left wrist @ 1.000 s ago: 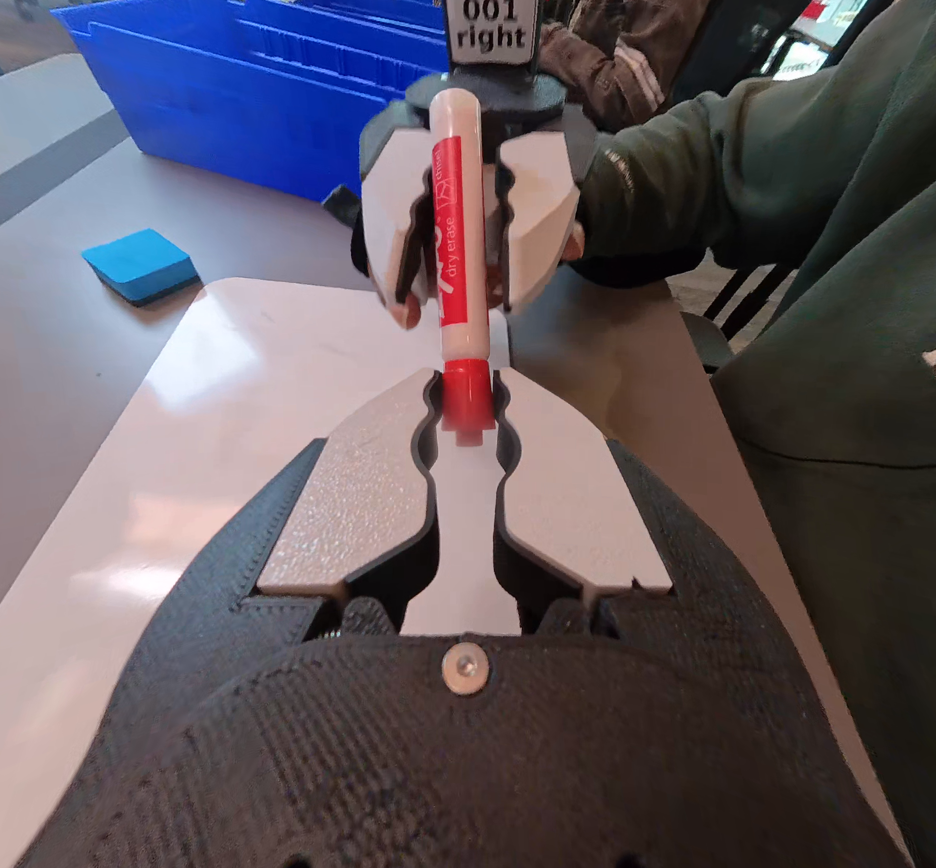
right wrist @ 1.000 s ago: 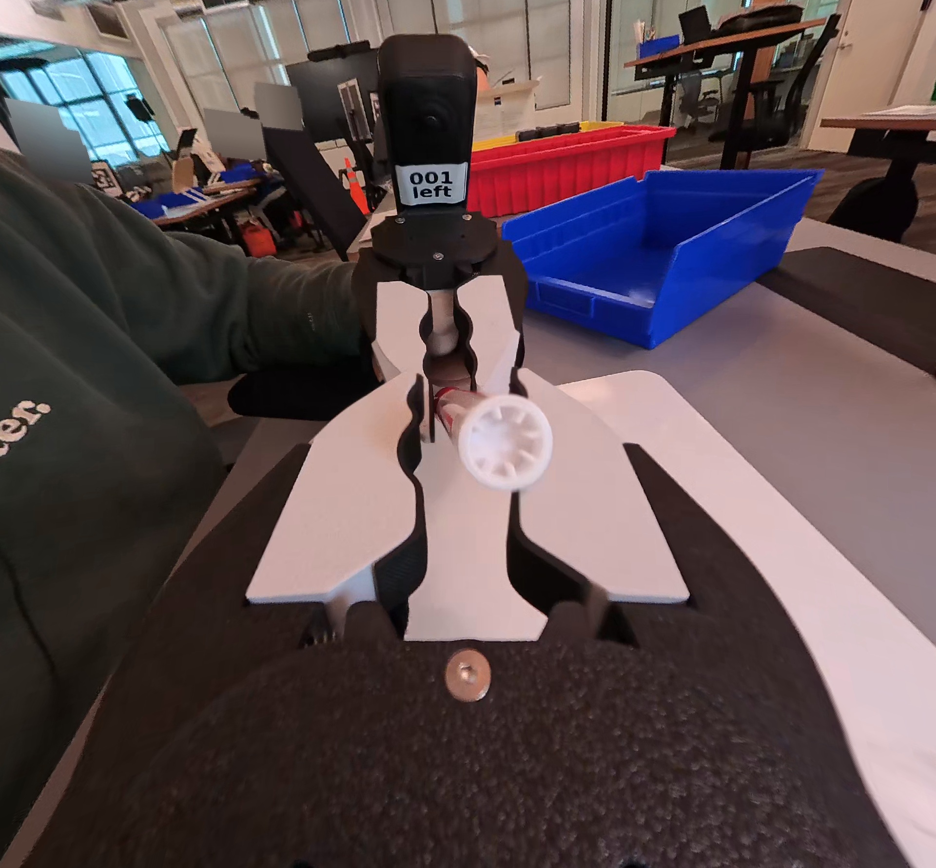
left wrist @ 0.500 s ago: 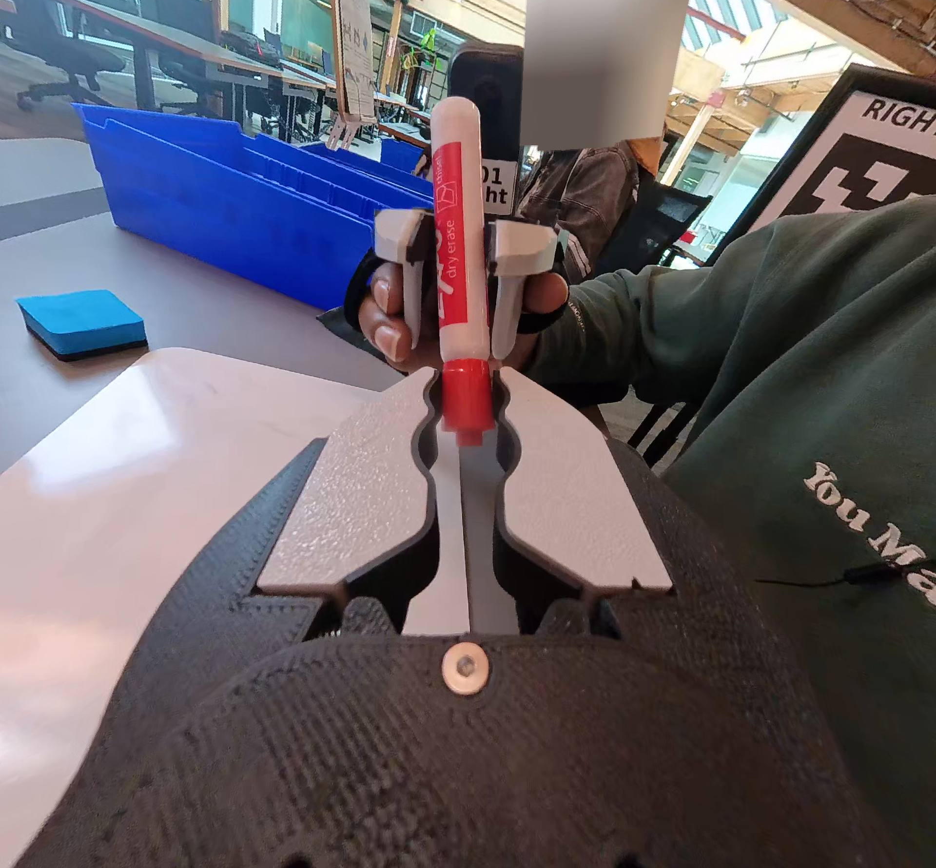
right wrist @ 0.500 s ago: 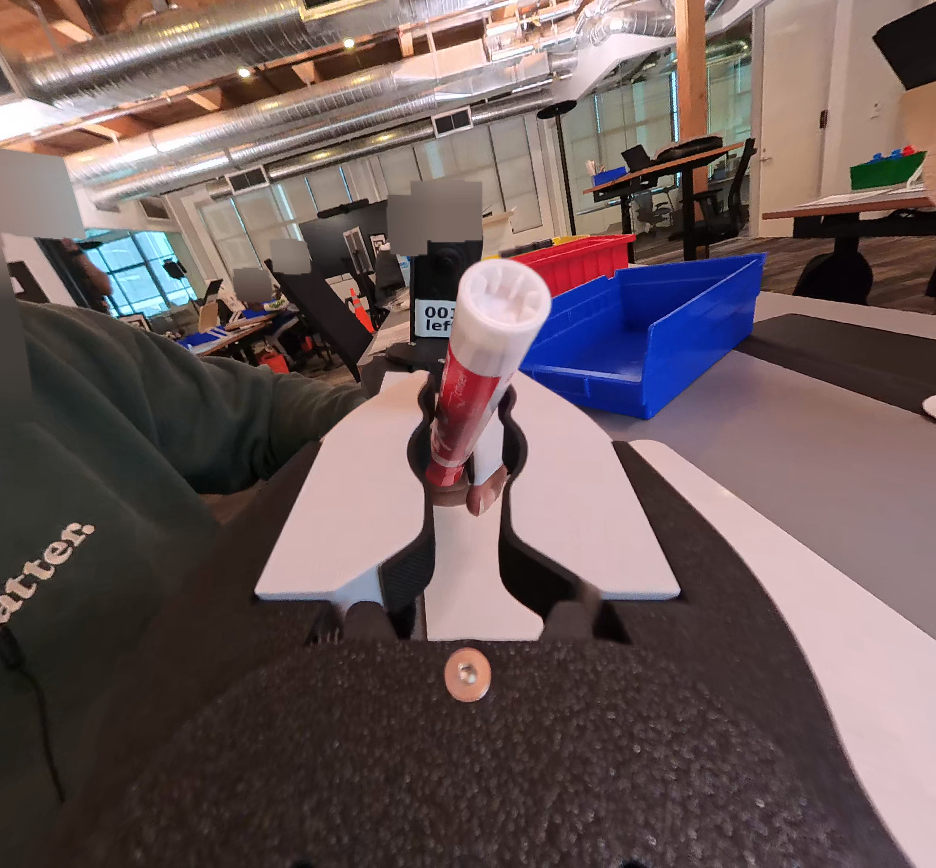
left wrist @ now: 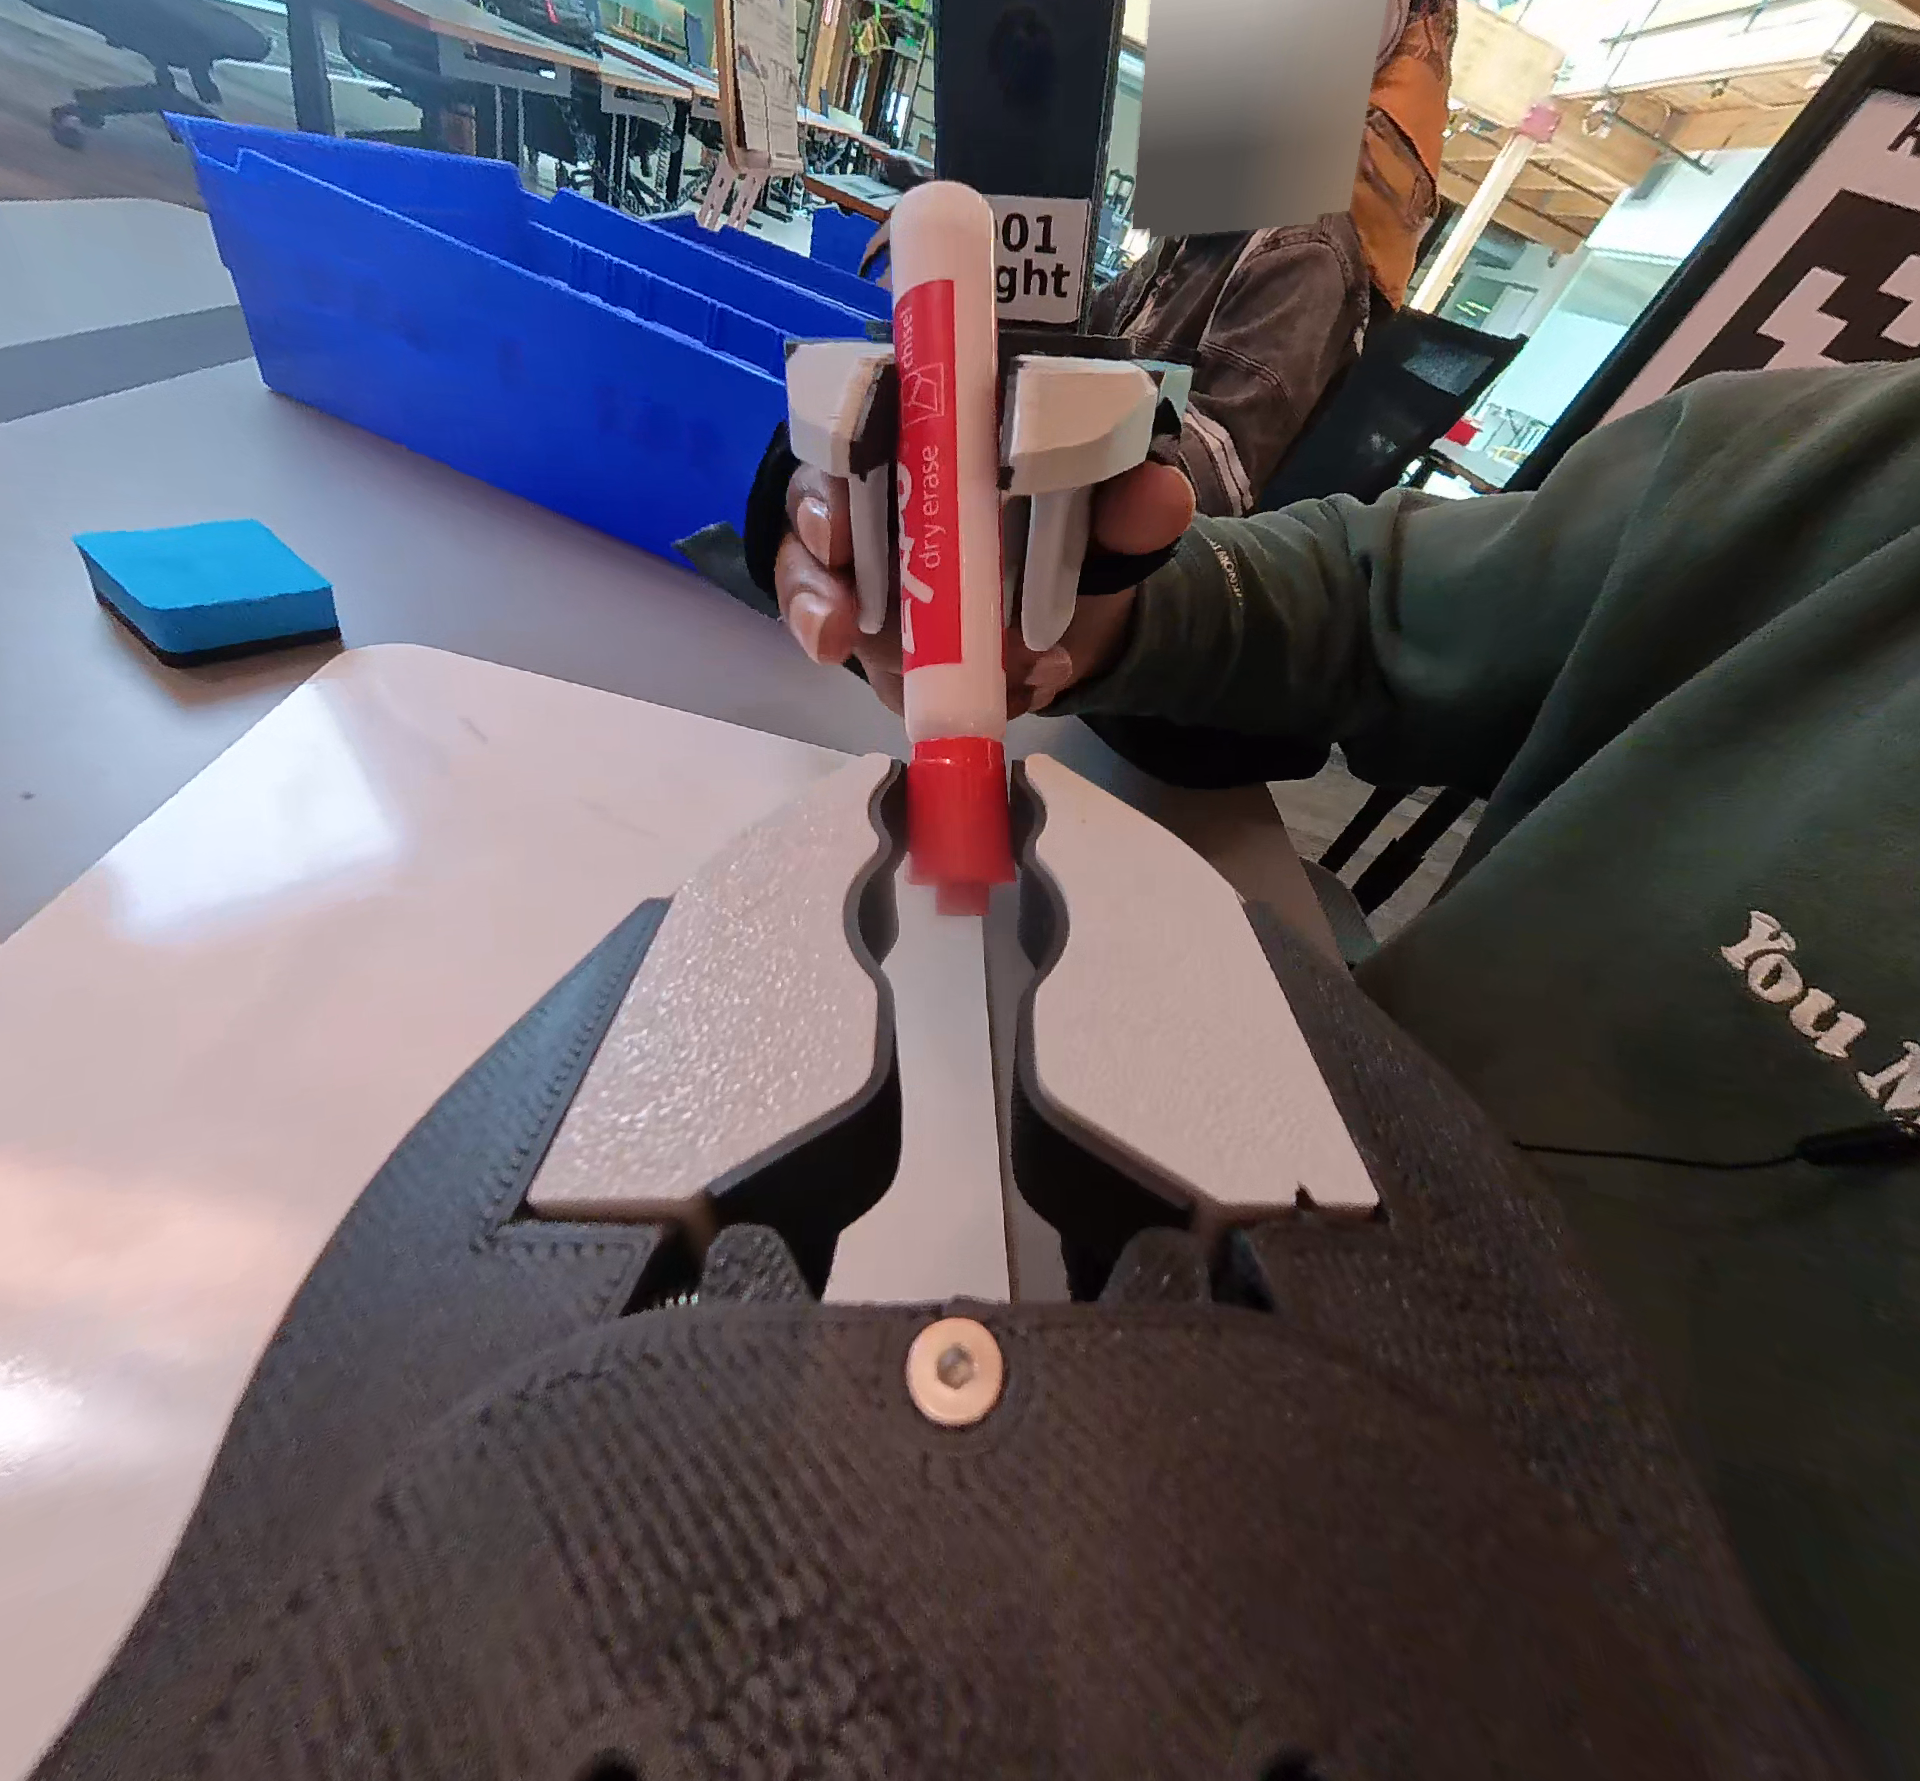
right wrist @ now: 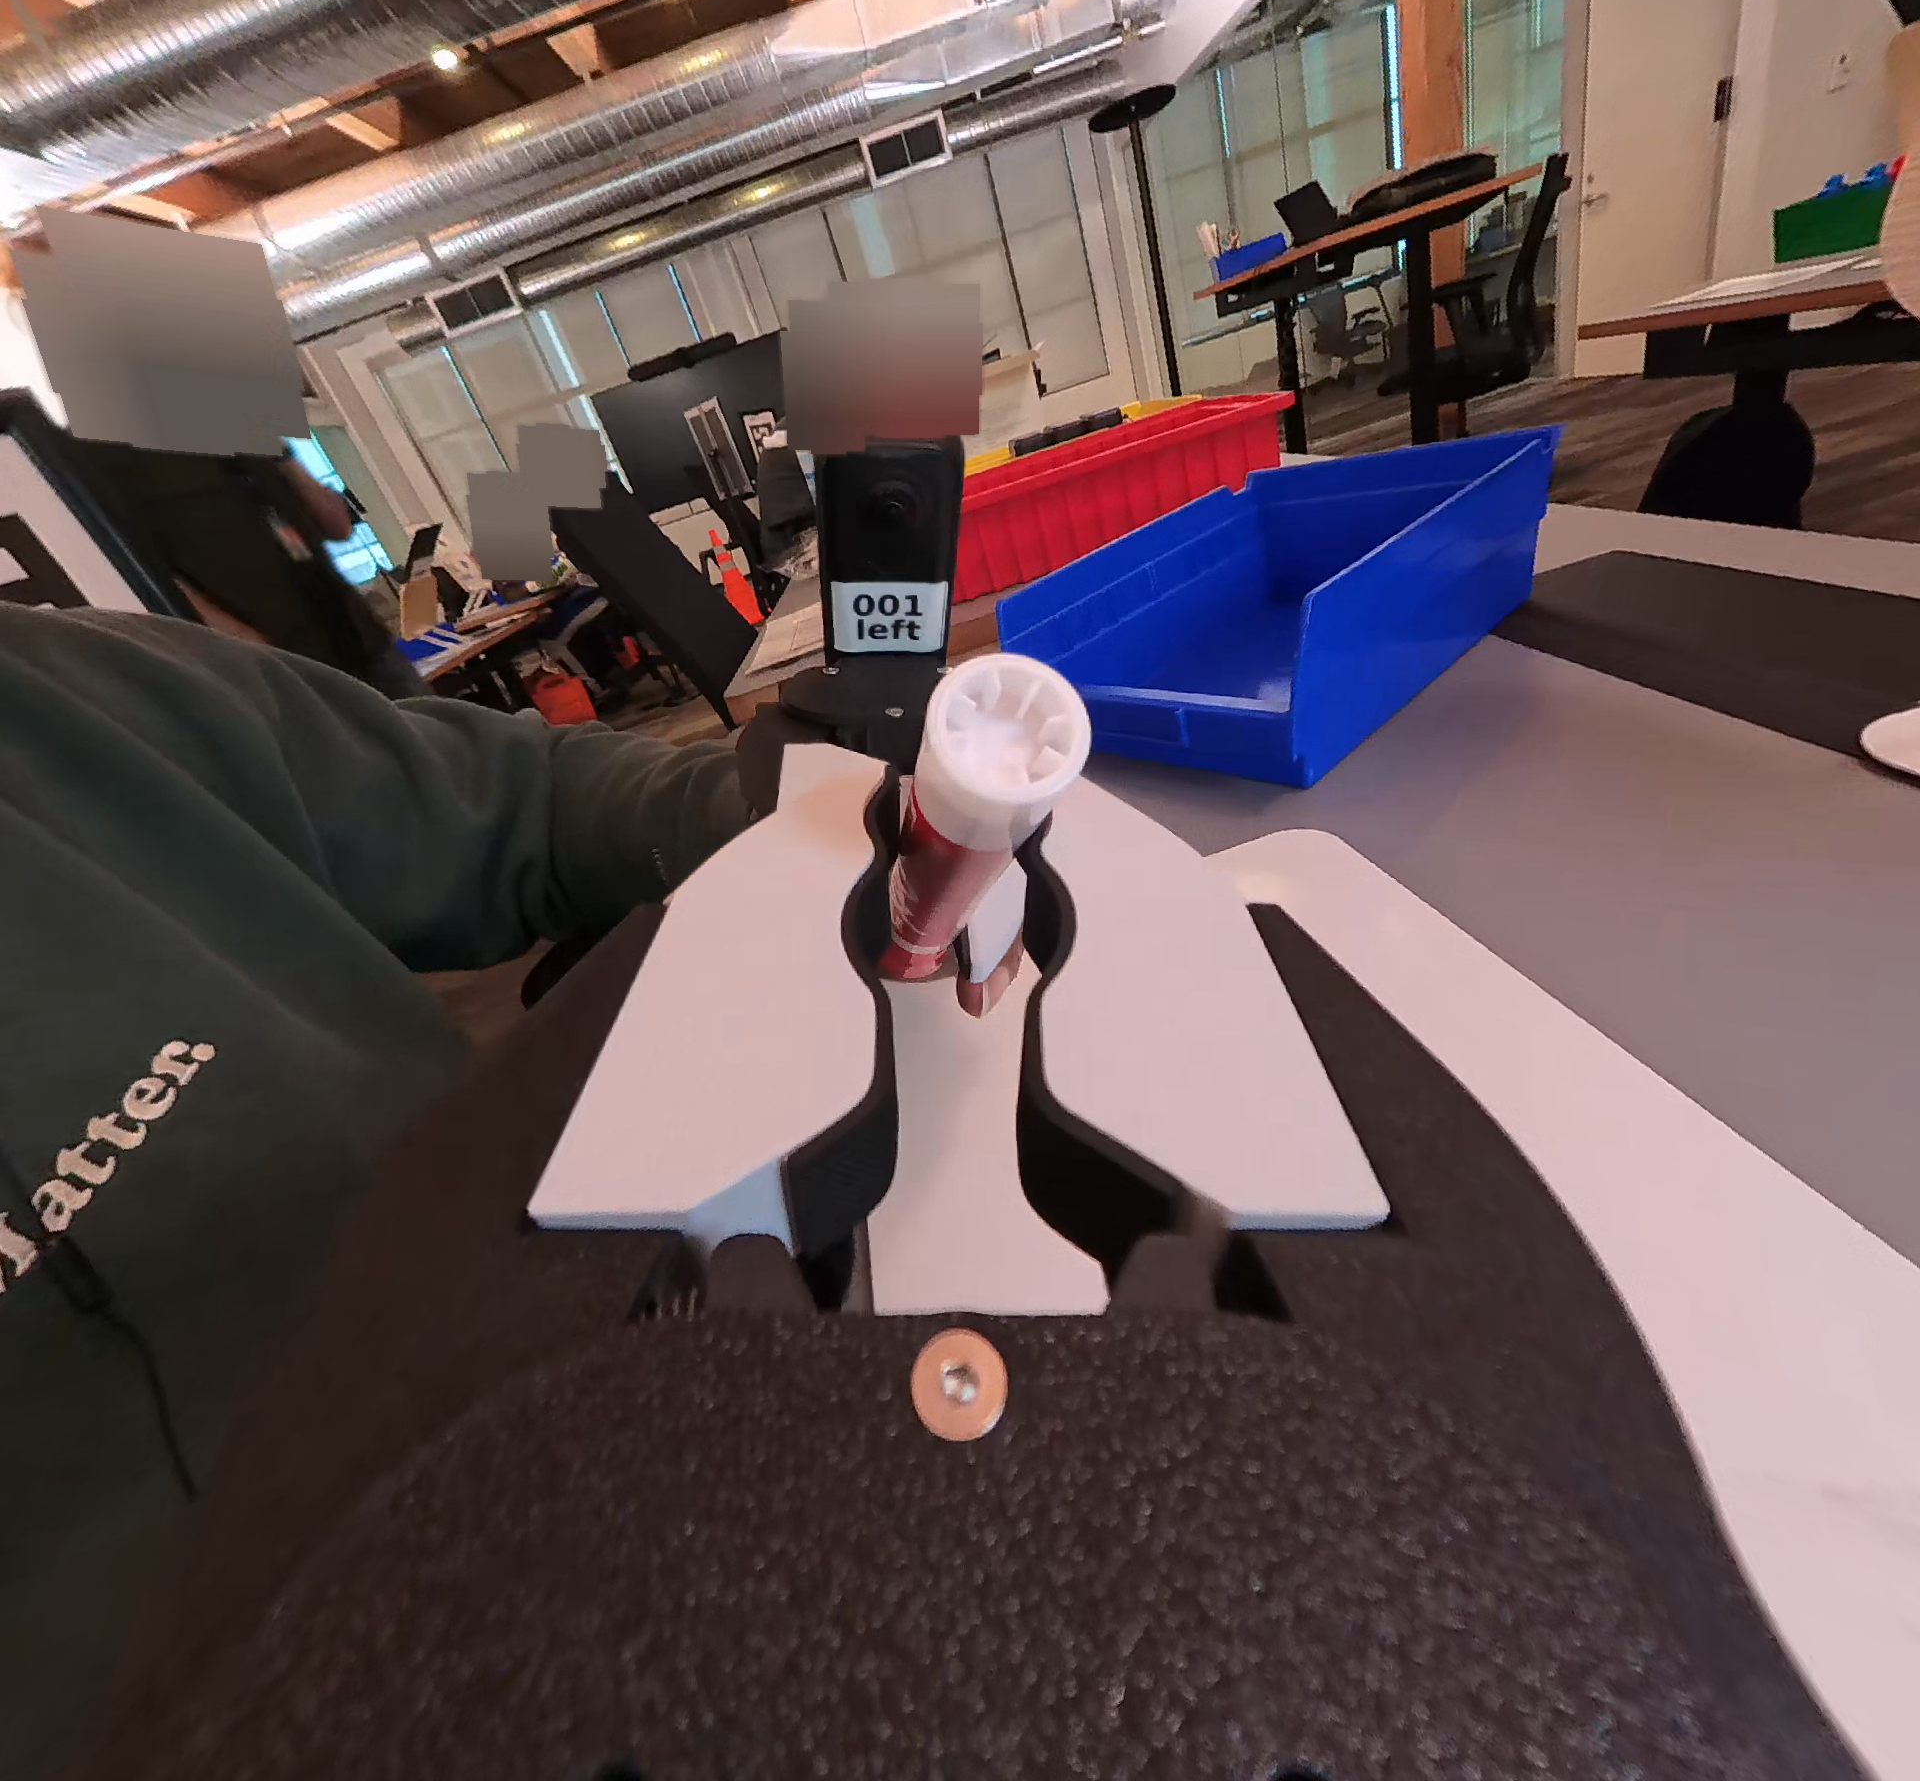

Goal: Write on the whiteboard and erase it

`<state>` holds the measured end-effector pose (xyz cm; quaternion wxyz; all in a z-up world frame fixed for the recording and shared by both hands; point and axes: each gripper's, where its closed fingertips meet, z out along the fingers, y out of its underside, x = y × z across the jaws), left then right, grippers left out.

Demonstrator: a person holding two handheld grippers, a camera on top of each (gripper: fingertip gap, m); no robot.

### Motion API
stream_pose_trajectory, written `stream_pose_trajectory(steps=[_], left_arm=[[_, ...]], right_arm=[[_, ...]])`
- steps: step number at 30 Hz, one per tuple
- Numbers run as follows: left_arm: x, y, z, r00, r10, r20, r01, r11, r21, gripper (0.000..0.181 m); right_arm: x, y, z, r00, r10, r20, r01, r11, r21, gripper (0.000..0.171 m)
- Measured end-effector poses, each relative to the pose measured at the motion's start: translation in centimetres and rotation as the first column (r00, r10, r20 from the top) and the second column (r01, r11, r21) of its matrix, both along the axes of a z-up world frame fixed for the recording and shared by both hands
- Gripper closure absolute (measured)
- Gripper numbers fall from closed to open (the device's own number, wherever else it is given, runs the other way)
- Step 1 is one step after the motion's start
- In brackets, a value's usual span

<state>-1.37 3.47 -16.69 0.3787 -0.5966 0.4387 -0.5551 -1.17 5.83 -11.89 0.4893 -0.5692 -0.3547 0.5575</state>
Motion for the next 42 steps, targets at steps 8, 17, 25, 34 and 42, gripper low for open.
stream_pose_trajectory(steps=[8, 17, 25, 34, 42], left_arm=[[-0.2, 0.0, -0.9, 0.998, -0.01, -0.061, 0.012, 1.0, 0.02, 0.162], [-0.2, -0.2, -1.6, 0.995, -0.03, -0.096, 0.033, 0.999, 0.028, 0.162], [-0.5, -0.3, -1.5, 0.994, -0.045, -0.095, 0.05, 0.998, 0.049, 0.162], [-1.0, -0.9, -3.0, 0.974, -0.096, -0.207, 0.115, 0.99, 0.083, 0.162], [-0.8, -1.4, -2.3, 0.979, -0.129, -0.159, 0.141, 0.988, 0.07, 0.162]], right_arm=[[-0.2, -0.4, -1.7, 0.992, 0.034, 0.123, -0.042, 0.997, 0.058, 0.144], [-0.4, -0.9, -2.0, 0.988, 0.041, 0.15, -0.056, 0.994, 0.094, 0.15], [-0.6, -1.2, -2.1, 0.987, 0.055, 0.153, -0.072, 0.992, 0.107, 0.151], [-1.1, -2.2, -3.0, 0.966, 0.113, 0.232, -0.141, 0.984, 0.109, 0.131], [-1.5, -2.3, -3.6, 0.962, 0.106, 0.254, -0.143, 0.981, 0.133, 0.127]])
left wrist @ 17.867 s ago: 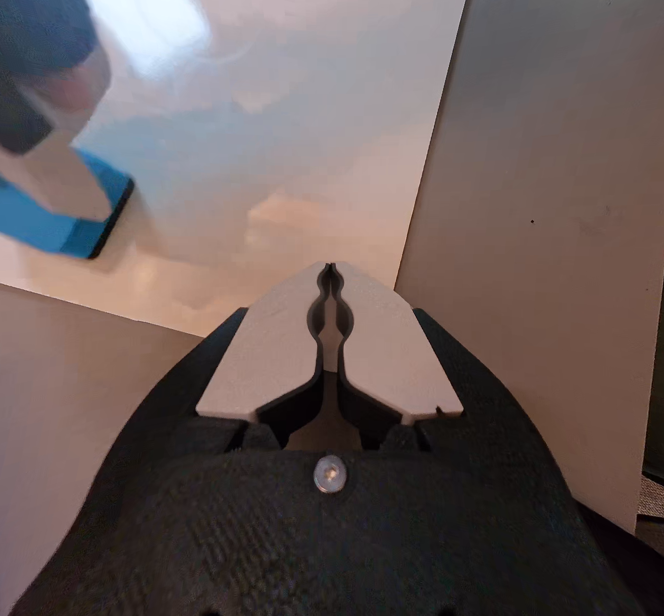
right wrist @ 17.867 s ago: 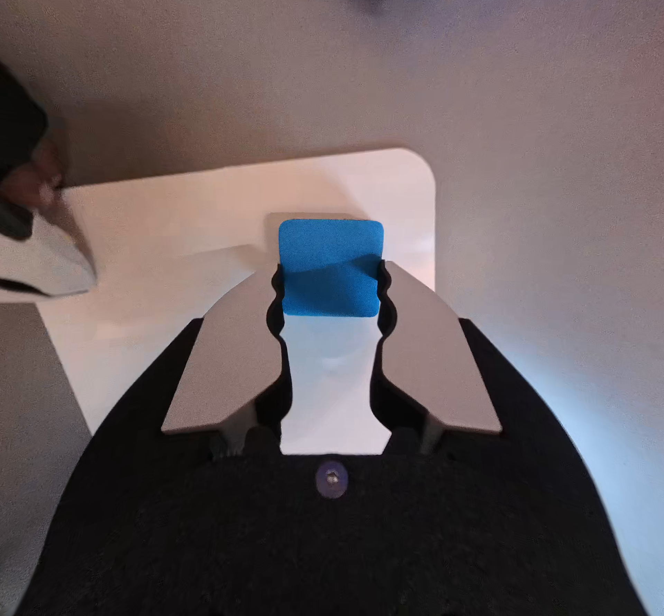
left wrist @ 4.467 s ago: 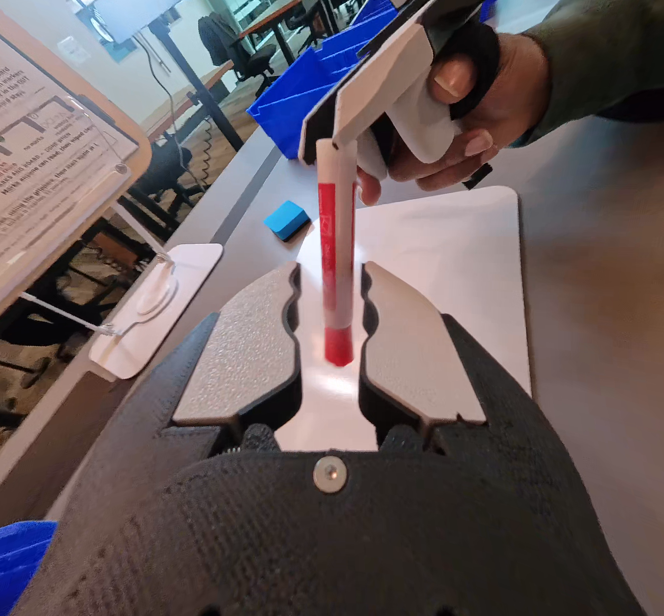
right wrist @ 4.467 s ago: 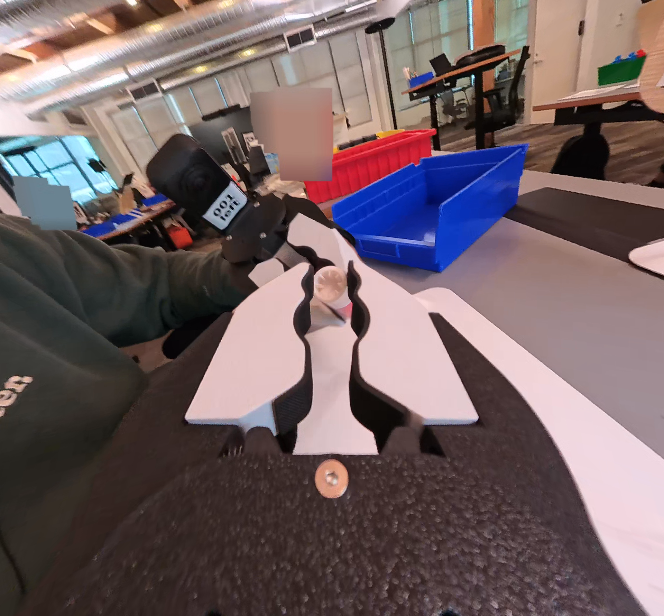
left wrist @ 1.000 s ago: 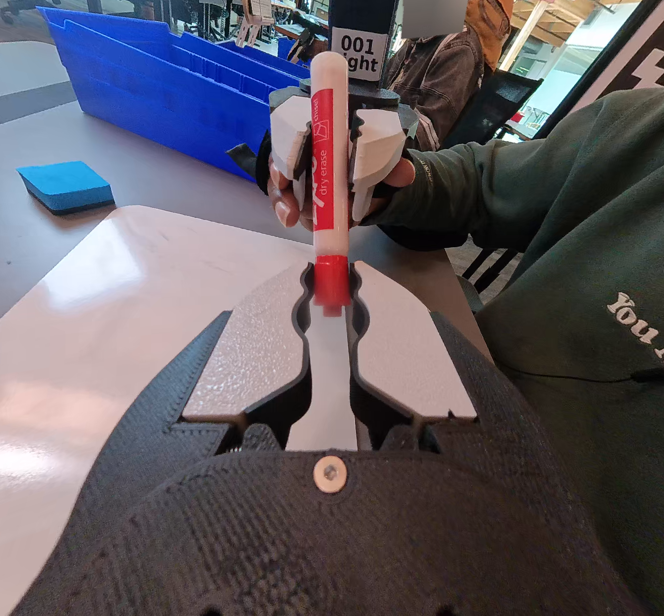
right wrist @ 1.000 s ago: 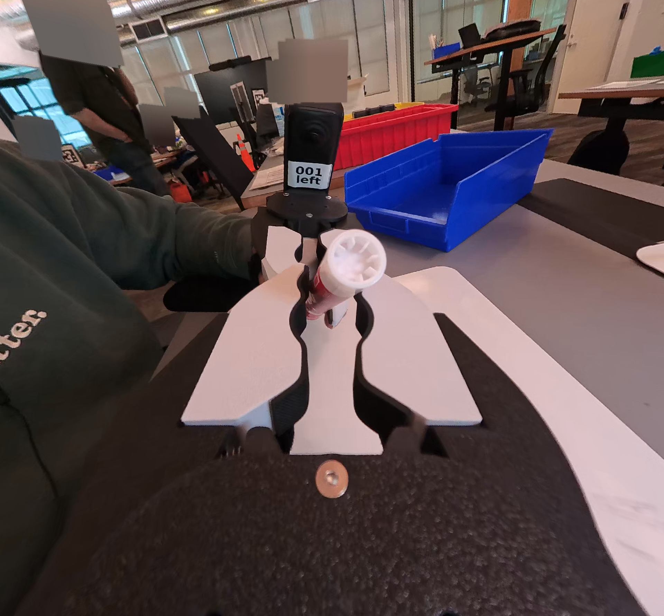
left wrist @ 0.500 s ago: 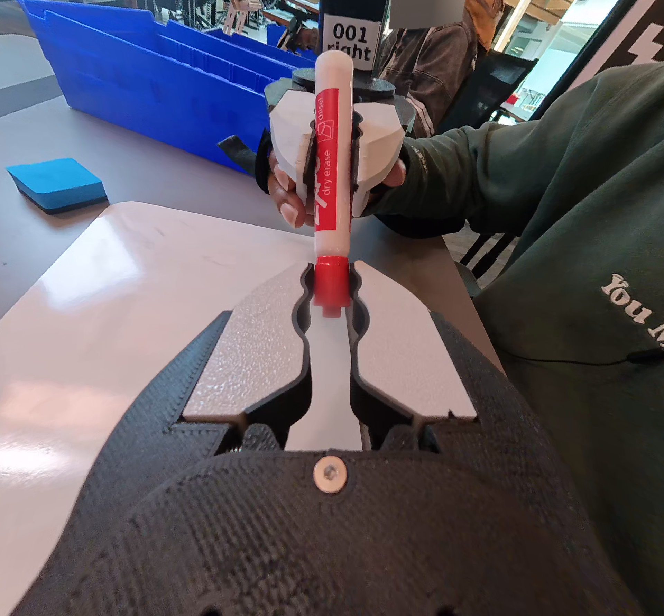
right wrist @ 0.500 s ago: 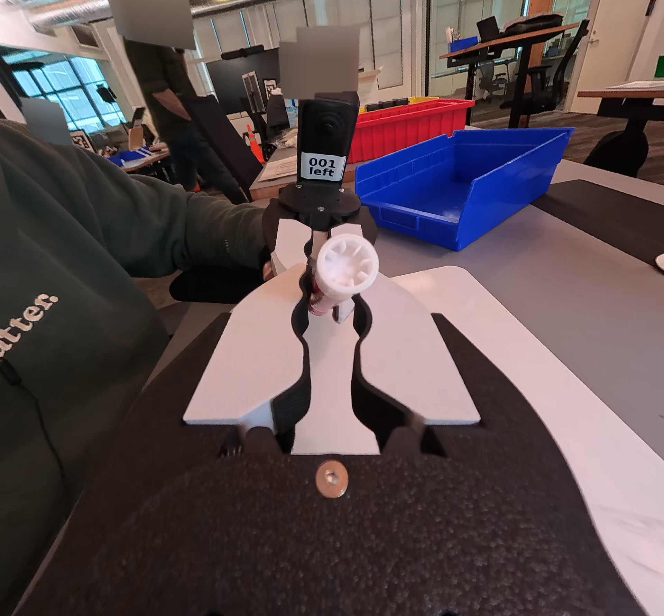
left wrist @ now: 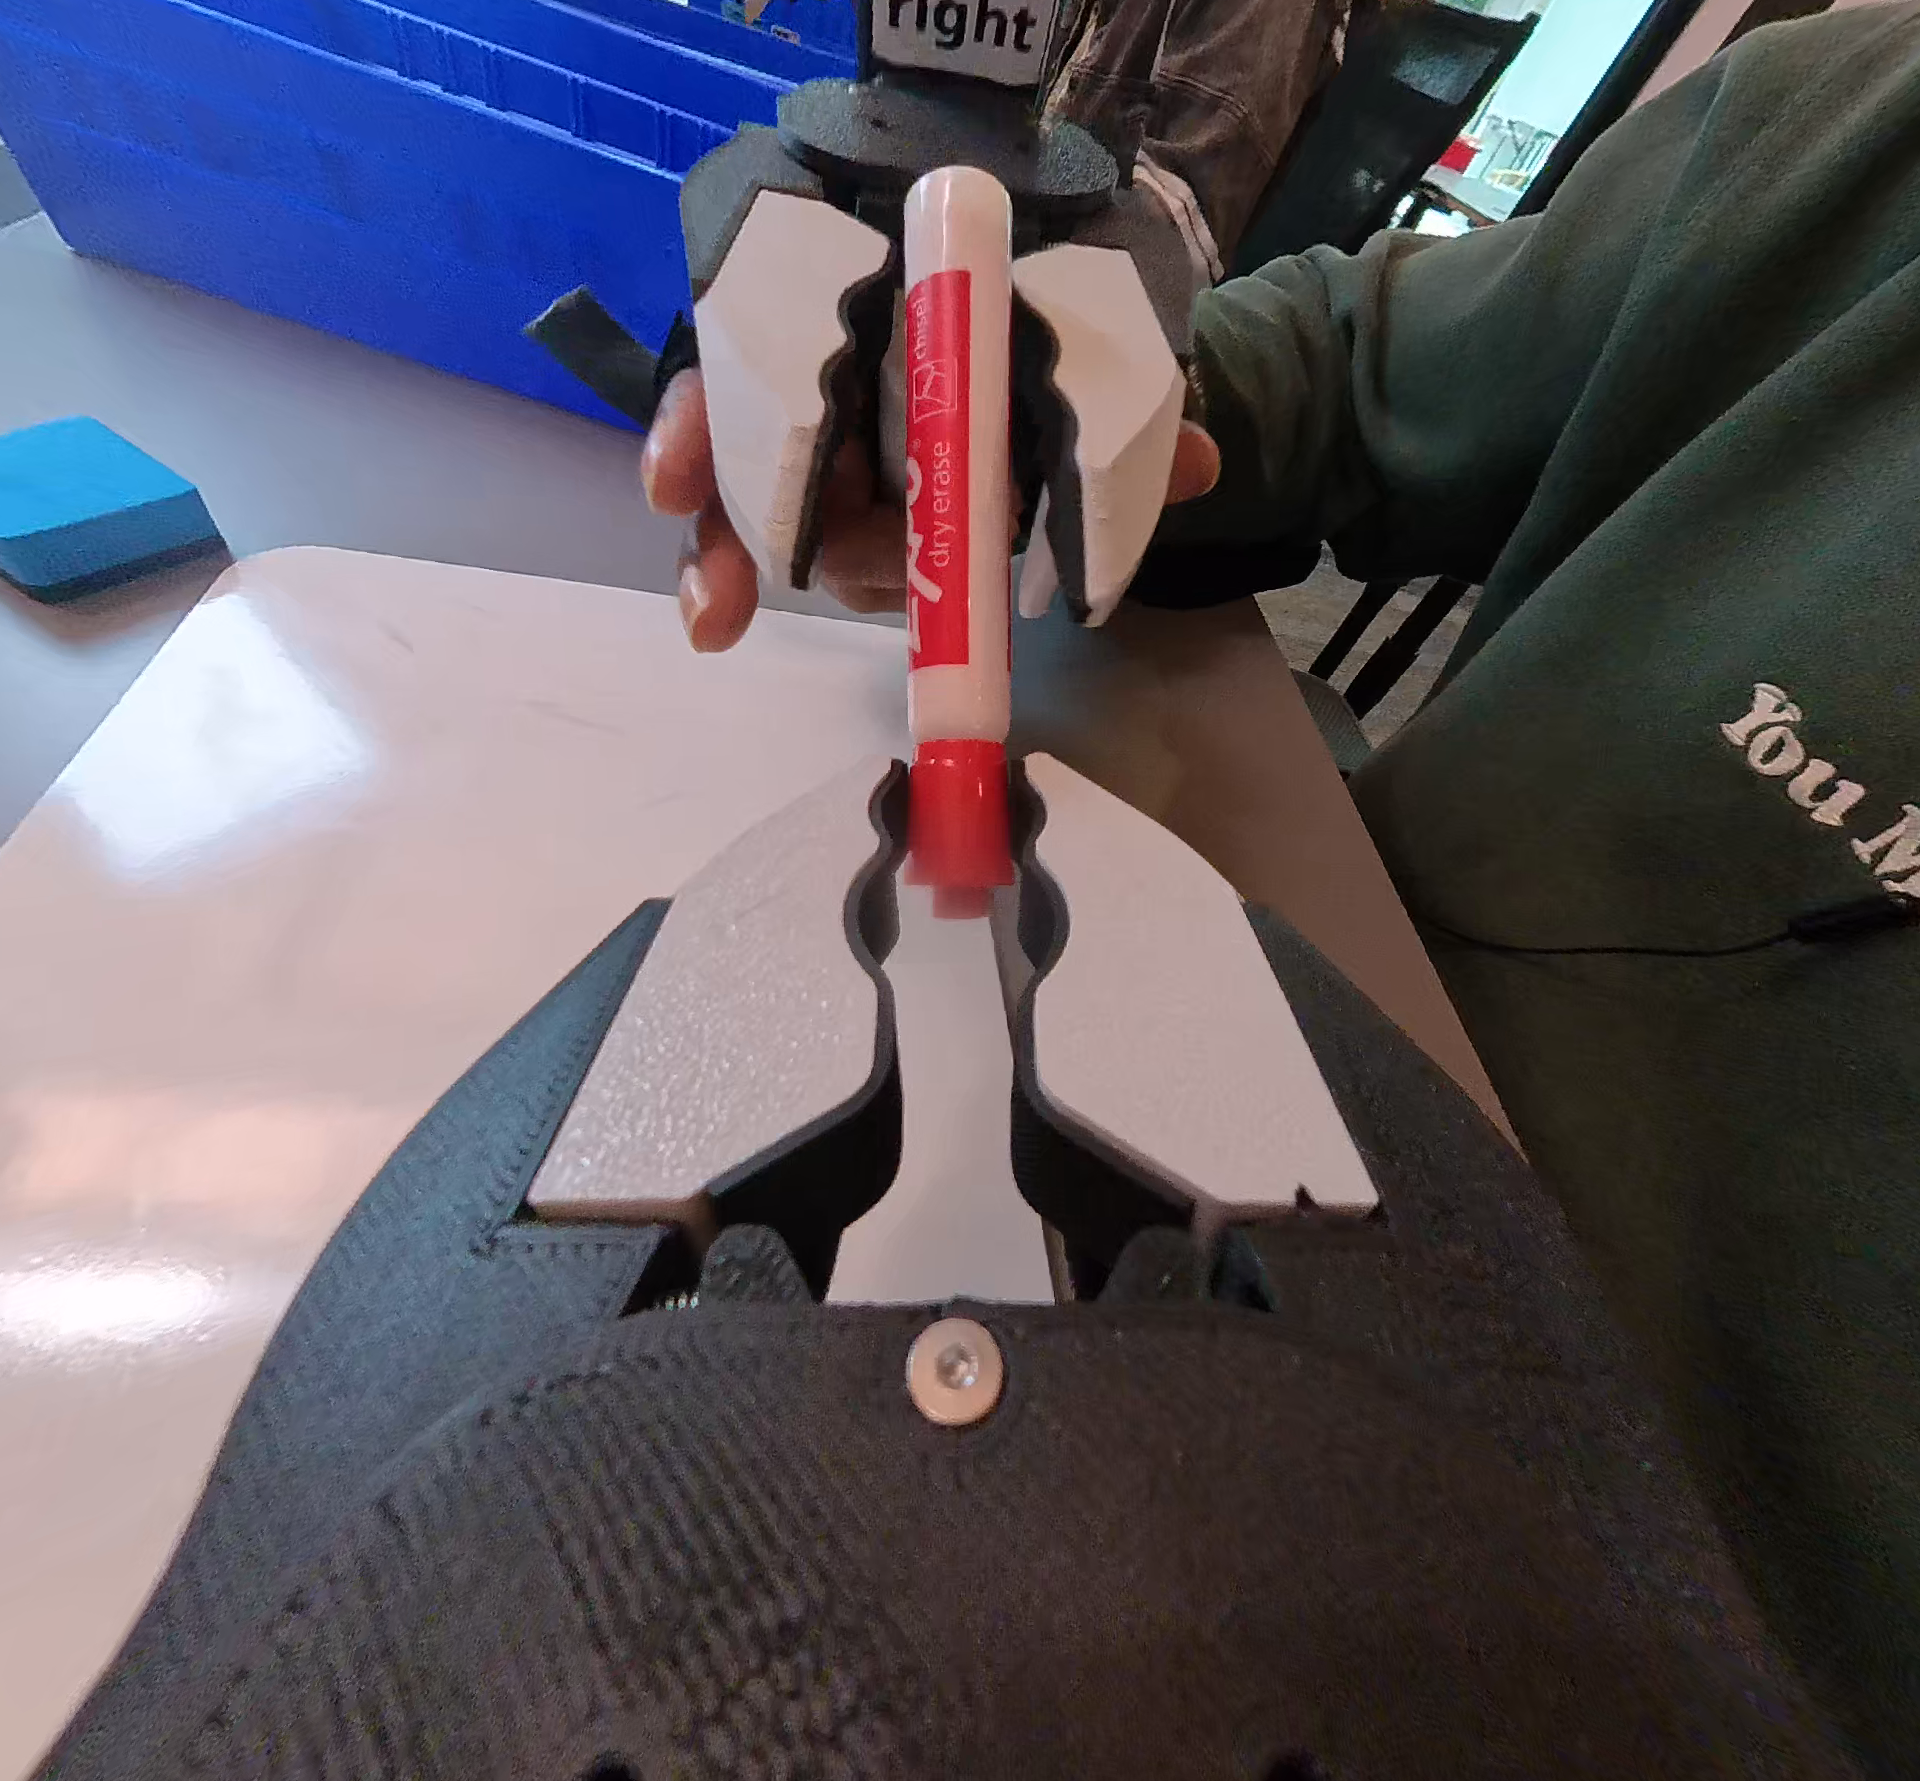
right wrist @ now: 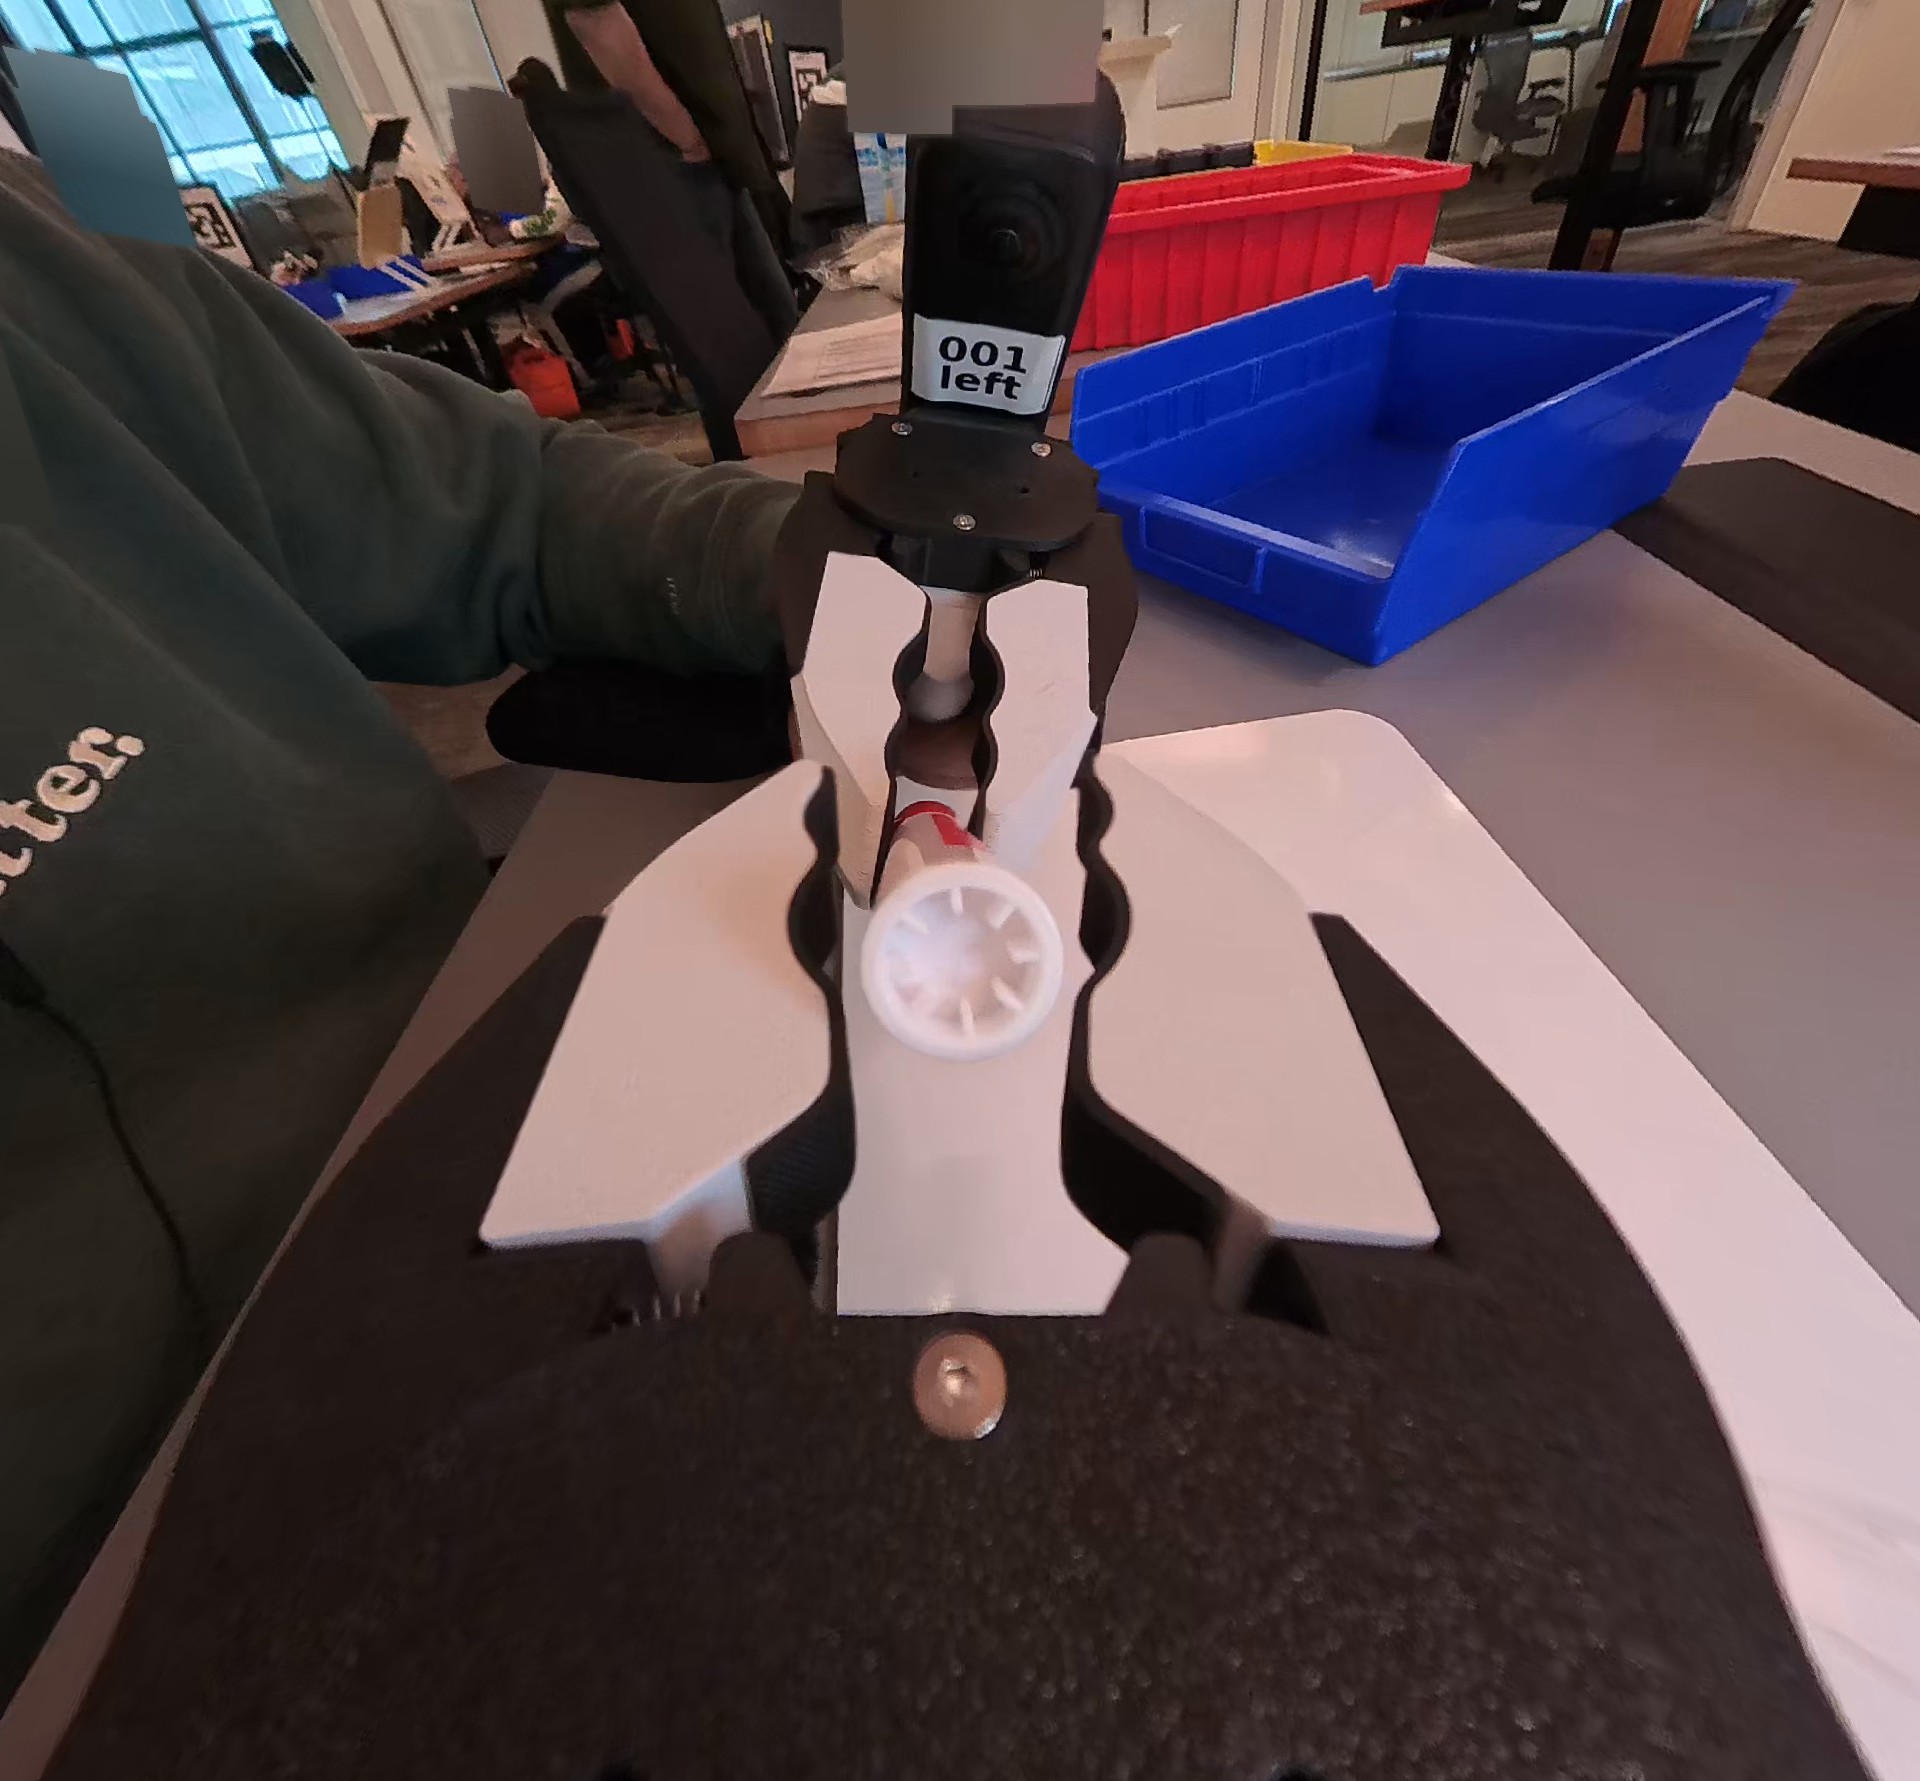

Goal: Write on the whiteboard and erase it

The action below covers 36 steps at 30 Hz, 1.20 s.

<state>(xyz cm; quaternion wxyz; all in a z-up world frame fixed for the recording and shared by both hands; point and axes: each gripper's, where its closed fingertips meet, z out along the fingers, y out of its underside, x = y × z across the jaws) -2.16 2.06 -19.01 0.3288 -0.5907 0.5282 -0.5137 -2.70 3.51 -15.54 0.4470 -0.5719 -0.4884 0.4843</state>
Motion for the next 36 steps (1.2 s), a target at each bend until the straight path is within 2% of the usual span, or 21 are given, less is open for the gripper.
stream_pose_trajectory(steps=[5, 15, 30, 36], left_arm=[[-0.1, 0.1, 0.2, 1.0, -0.003, 0.011, 0.003, 1.0, -0.012, 0.162], [-0.1, 0.0, 0.1, 1.0, -0.006, 0.008, 0.006, 1.0, -0.017, 0.162], [-0.3, 0.7, 1.0, 0.998, 0.027, 0.055, -0.026, 0.999, -0.026, 0.162], [-0.3, 0.7, 0.7, 0.999, 0.026, 0.043, -0.027, 1.0, 0.01, 0.162]], right_arm=[[0.1, -0.2, 0.5, 0.999, 0.011, -0.037, -0.01, 1.0, 0.023, 0.149], [0.0, -0.5, 0.8, 0.997, 0.011, -0.075, -0.008, 0.999, 0.048, 0.152], [0.1, 0.5, 1.1, 0.986, -0.059, -0.156, 0.048, 0.996, -0.074, 0.151], [0.0, 0.3, 1.2, 0.987, -0.067, -0.147, 0.06, 0.997, -0.053, 0.152]])
